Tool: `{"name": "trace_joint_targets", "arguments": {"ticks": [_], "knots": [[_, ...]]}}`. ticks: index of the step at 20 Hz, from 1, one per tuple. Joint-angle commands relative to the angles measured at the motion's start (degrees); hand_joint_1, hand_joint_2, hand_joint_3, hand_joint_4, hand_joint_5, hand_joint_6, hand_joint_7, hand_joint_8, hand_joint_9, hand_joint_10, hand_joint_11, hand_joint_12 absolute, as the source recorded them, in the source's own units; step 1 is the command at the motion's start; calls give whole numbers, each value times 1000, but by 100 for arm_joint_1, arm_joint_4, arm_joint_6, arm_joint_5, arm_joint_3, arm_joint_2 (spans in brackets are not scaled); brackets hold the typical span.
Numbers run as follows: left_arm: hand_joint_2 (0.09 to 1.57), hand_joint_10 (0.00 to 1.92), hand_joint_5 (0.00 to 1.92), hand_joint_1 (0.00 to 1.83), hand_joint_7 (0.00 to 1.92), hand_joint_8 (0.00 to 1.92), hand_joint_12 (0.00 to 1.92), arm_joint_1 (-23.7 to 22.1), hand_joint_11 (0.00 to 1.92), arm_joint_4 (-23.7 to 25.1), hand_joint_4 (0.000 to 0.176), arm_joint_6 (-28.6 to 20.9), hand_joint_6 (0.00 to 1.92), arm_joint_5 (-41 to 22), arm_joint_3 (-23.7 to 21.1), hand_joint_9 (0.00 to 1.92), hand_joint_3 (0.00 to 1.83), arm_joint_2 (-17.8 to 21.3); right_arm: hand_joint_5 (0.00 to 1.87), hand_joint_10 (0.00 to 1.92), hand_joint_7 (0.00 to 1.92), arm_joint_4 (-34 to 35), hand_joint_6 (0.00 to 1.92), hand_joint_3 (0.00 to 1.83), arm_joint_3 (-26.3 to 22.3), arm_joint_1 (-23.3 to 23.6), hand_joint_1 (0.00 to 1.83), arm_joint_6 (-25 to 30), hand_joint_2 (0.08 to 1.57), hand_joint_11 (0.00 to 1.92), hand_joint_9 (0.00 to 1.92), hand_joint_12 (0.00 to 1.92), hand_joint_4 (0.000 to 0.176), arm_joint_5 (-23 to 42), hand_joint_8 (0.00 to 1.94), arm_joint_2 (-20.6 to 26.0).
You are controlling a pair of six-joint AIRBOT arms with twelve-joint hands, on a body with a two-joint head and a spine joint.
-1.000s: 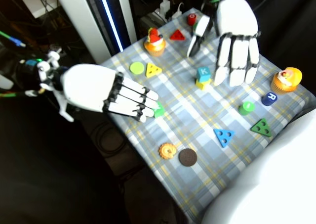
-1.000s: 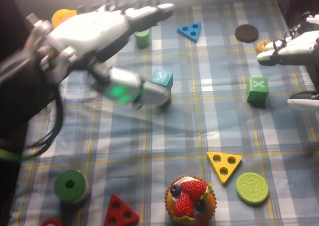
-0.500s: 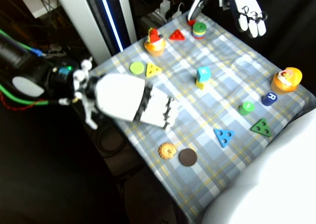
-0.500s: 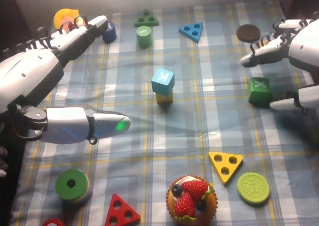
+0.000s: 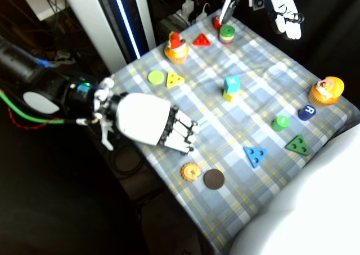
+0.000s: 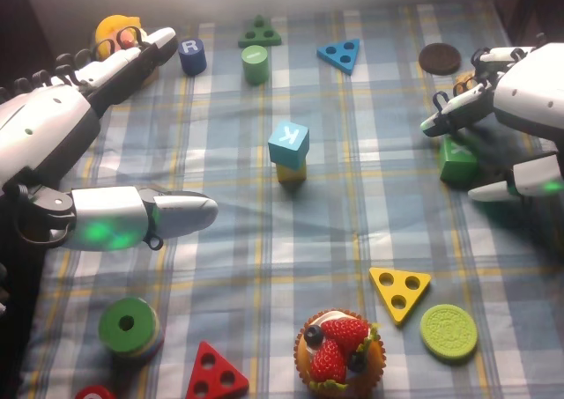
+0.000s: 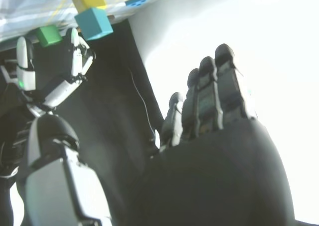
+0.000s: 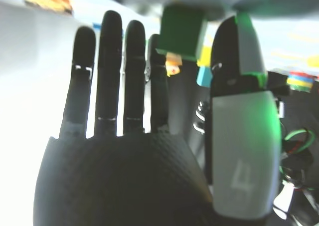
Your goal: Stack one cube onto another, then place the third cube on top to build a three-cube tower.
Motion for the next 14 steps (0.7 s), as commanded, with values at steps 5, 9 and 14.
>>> {"name": "trace_joint_targets", "arguments": {"ticks": [5, 9, 14], "knots": [[780, 8, 42, 632, 142, 10, 72, -12, 122, 151, 176, -54, 2, -667, -19, 154, 3, 14, 865, 1179, 890, 85, 0, 0, 61, 166, 1057, -78, 994, 130, 524, 1736, 0, 484, 336, -60], [775, 10, 54, 656, 140, 5, 76, 6, 121, 145, 176, -102, 5, -667, -19, 171, 0, 12, 972, 1140, 825, 86, 10, 0, 62, 205, 1105, -159, 988, 315, 663, 1682, 0, 435, 728, -75], [782, 7, 51, 654, 155, 5, 75, 31, 106, 132, 176, -135, 1, -668, -19, 182, 2, -2, 1038, 954, 1061, 87, 879, 1, 64, 210, 1145, -159, 1078, 592, 928, 1578, 0, 428, 492, -75]]}}
